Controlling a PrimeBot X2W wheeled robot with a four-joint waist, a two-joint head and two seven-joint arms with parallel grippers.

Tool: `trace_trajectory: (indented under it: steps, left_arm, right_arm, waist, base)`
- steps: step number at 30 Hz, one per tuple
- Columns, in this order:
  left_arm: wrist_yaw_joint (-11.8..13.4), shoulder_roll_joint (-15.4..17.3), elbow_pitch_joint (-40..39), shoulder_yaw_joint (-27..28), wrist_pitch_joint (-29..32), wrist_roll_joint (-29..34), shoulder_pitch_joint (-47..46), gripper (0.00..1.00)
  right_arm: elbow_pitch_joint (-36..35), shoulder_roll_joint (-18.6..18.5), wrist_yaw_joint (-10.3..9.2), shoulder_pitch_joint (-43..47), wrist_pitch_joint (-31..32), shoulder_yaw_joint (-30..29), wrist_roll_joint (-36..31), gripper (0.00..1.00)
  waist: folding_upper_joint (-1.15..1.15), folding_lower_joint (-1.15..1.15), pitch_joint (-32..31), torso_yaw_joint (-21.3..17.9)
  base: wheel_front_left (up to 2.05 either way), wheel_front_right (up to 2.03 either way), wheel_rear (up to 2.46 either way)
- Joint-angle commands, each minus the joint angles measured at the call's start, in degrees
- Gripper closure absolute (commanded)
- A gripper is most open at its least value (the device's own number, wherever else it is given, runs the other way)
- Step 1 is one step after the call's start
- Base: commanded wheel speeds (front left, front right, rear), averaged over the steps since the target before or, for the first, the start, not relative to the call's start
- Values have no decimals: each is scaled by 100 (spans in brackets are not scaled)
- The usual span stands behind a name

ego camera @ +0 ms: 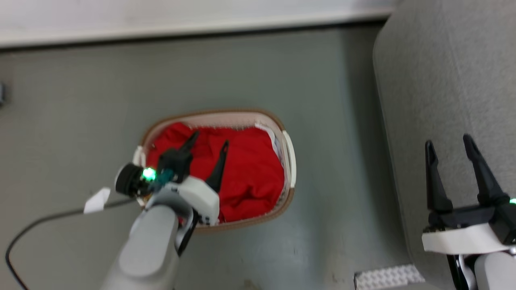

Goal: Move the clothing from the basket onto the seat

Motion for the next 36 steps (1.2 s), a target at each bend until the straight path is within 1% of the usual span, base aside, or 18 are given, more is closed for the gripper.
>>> trace_trajectory:
  steps: [1,4,7,11,14,19,24,28,33,34,35,36]
  left_arm:
    - [-4,58,240,-24,90,88,-298,0]
    - [-4,56,735,-47,320,99,-888,0]
    - [91,54,1207,-48,608,122,-1360,0]
    - [215,55,1791,-19,891,99,-1816,0]
    - [244,51,2066,42,907,-39,-2080,0]
    - [389,124,2508,34,949,-52,-2359,0]
    - [457,158,2834,16,922,-68,-2575,0]
    - [455,169,3054,-28,893,-95,-2677,0]
    - [282,125,3274,-138,806,-126,-2723,0]
    - [239,110,3297,-174,772,-126,-2722,15]
    - [192,96,3321,-217,727,-125,-2710,72]
    - [152,83,3343,-259,694,-132,-2689,100]
  right_arm:
    - [-88,6,-14,-209,2,38,-4,0]
    - [-277,10,-14,-447,1,100,-40,0]
    - [-489,11,-14,-635,2,142,-50,0]
    - [-699,-15,-14,-770,2,237,-64,0]
    - [-829,-35,-14,-819,2,290,-49,0]
    - [-959,-36,-14,-867,2,360,-49,0]
    - [-995,-24,-14,-792,2,406,-25,0]
    - [-984,-18,-14,-781,2,421,-4,0]
    - [-980,-8,-14,-768,2,438,-3,0]
    - [-969,-8,-14,-764,2,432,-1,0]
    - [-950,-9,-14,-751,2,427,-1,0]
    - [-929,-13,-14,-735,2,420,-4,0]
  waist:
    - [0,-1,869,-263]
    - [0,-1,1308,-341]
    - [0,-1,1682,-395]
    - [0,-1,1978,-453]
    - [0,-1,2134,-481]
    - [0,-1,2302,-534]
    - [0,-1,2443,-566]
    - [0,-1,2524,-583]
    - [0,-1,2574,-593]
    - [0,-1,2565,-586]
    - [0,-1,2544,-577]
    - [0,-1,2511,-562]
  base:
    - [0,0,0]
    - [0,0,0]
    - [0,0,0]
    - [0,0,0]
    - [0,0,0]
    - [0,0,0]
    - [0,0,0]
    - [0,0,0]
    - [0,0,0]
    - [0,0,0]
    - [0,0,0]
    - [0,0,0]
